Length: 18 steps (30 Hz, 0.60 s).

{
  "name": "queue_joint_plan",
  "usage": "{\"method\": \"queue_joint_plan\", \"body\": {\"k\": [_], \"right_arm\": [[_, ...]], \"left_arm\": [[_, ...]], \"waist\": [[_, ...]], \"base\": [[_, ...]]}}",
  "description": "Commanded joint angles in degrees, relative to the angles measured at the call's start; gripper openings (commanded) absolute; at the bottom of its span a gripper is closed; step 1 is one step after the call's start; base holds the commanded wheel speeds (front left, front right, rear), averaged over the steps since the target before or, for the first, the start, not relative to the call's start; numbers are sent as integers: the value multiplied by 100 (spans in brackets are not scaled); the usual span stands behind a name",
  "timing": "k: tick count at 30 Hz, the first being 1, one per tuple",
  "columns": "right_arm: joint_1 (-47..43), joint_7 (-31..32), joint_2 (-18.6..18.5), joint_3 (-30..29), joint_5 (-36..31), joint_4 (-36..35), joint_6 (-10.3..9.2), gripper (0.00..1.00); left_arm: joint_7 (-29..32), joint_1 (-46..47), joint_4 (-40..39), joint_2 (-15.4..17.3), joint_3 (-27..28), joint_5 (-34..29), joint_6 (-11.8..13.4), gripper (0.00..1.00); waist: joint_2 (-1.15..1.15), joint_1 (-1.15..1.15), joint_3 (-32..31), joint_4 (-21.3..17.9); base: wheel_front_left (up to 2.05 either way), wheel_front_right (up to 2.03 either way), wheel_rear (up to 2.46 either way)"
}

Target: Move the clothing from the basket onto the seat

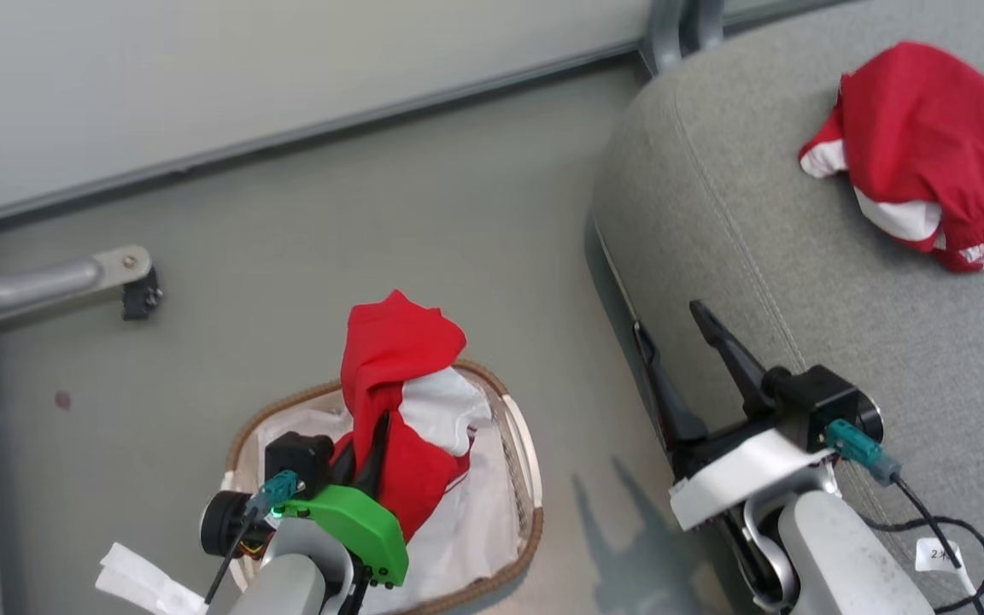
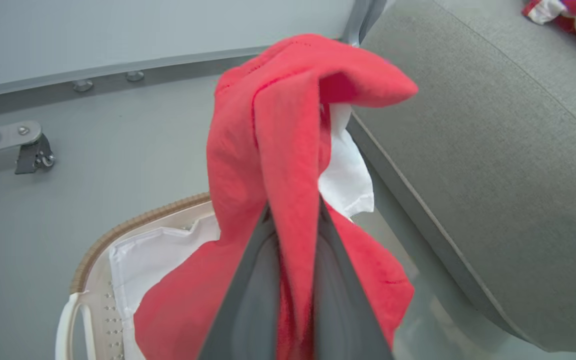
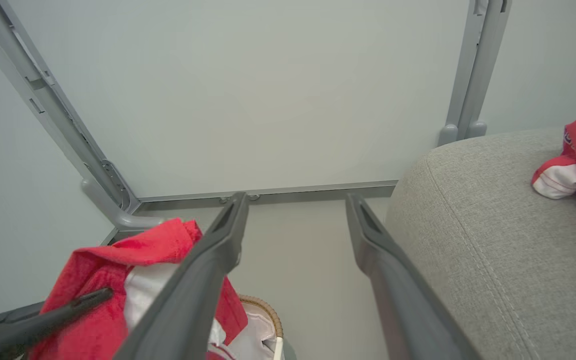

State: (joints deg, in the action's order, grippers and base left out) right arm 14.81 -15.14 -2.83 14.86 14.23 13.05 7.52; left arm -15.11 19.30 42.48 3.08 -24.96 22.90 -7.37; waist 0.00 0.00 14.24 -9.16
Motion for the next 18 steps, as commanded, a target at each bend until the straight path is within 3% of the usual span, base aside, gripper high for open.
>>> {"method": "queue_joint_plan", "body": {"k": [1, 18], "right_arm": [[-156, -1, -24, 6, -40, 33, -6, 100], [-876, -1, -22, 161, -125, 426, -7, 100]], "left_arm": [[-5, -133, -196, 6, 75, -103, -13, 0], [-5, 42, -2152, -13, 393, -23, -17, 0]], "waist": [[0, 0, -751, 416], [0, 0, -1236, 647]], "base": [[0, 0, 0], [0, 0, 0]]}}
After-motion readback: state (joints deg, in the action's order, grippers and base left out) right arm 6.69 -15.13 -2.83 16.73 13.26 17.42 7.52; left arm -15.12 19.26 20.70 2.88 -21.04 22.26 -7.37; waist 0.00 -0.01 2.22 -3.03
